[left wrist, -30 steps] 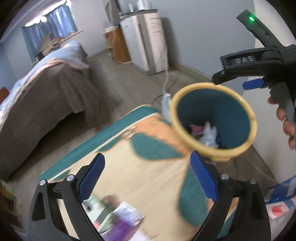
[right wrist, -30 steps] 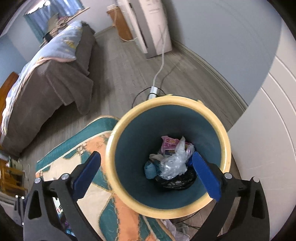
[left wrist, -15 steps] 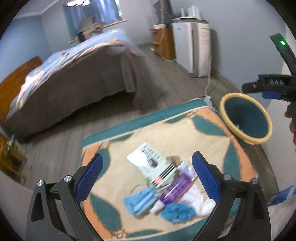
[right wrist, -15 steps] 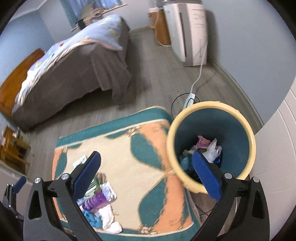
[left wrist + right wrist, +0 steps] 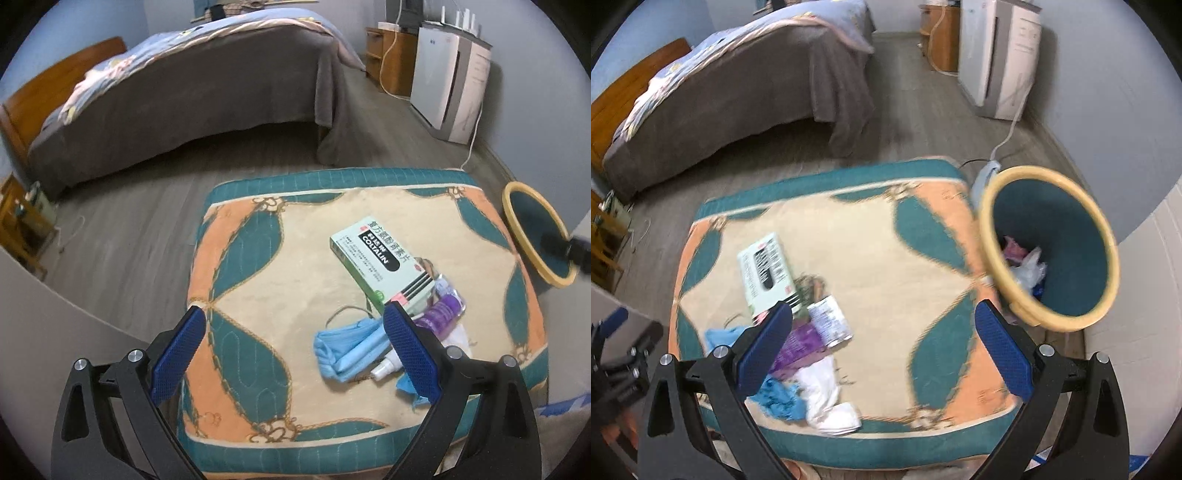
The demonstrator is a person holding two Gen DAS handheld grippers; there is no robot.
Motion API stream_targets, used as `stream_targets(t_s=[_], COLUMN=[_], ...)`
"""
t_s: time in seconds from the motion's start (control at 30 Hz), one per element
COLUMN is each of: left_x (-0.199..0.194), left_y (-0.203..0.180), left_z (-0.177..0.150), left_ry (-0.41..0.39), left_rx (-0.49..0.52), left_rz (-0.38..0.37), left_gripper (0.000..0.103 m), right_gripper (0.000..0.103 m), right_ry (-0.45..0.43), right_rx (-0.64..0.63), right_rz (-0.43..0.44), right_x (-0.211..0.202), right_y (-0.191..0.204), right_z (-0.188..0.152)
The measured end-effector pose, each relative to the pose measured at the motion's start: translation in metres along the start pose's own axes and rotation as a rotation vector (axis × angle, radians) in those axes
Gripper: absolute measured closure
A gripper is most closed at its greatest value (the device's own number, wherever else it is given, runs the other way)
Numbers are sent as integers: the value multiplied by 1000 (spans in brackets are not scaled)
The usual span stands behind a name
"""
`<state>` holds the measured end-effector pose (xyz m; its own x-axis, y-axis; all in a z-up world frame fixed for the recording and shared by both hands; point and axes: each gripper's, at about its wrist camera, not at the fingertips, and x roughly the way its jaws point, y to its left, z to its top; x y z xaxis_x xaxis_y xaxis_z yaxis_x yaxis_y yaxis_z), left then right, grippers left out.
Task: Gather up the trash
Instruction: 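Move both open tools back over the remaining trash on the cushion, then grasp the crumpled blue cloth with the right tool while the left tool grasps another blue face mask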
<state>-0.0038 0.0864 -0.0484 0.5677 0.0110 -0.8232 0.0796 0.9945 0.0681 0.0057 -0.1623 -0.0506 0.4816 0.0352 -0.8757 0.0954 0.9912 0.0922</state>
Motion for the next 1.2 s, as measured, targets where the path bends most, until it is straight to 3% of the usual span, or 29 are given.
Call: stream_targets(t_s=[0.23,0.43,0.6,0.7,0.87,1.03,1.13,1.2], left_x=[2,8,15,16,22,35,50,61], left_y=[8,14,13,11,7,-1,-4,-5], left_z=[0,3,1,1,-2,-7,-13,-17], left_ry=[15,29,51,62,82,104,143,172], left_rx=[-25,-51,-41,-37,-24,10,5,-9], left_rz=[-17,-18,-8,-11,-20,-20,-27,-41], left_gripper=[7,7,7,7,7,7,8,9], right_gripper=[10,35,61,68,69,69,69,69], right_ry=[104,201,276,261,221,98,35,47], right_rx=[-130,-244,-312,-314,-290,-292,-223,-163], right_rz=[46,158,175,177,184,140,118,125], right_x=[46,66,80,71,36,4,2,10], right_y=[51,91,105,104,90,67,39,25], right_z=[-51,-81,-90,-82,-44,1,17,21])
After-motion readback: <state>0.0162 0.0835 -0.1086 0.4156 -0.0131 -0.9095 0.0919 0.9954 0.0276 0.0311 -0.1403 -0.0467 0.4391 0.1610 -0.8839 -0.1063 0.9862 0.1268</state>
